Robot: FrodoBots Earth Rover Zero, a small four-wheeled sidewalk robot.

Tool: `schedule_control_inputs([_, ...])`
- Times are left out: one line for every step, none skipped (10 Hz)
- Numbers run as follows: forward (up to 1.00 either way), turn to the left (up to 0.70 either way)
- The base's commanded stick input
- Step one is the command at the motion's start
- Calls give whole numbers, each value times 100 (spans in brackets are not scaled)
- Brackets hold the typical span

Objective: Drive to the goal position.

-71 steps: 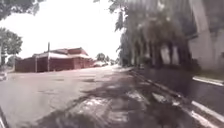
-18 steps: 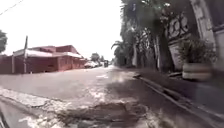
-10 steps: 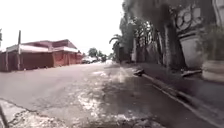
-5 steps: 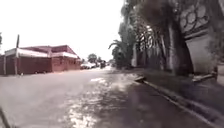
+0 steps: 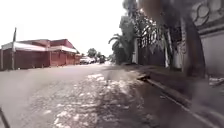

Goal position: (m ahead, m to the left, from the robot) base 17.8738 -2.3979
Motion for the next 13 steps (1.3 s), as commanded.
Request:
schedule_control_inputs([70, 1])
schedule_control_inputs([70, 1])
schedule_control_inputs([70, 1])
schedule_control_inputs([70, 1])
schedule_control_inputs([70, 1])
schedule_control_inputs([70, 1])
schedule_control_inputs([70, 1])
schedule_control_inputs([70, 1])
schedule_control_inputs([70, 1])
schedule_control_inputs([70, 1])
schedule_control_inputs([70, 1])
schedule_control_inputs([70, 1])
schedule_control_inputs([70, 1])
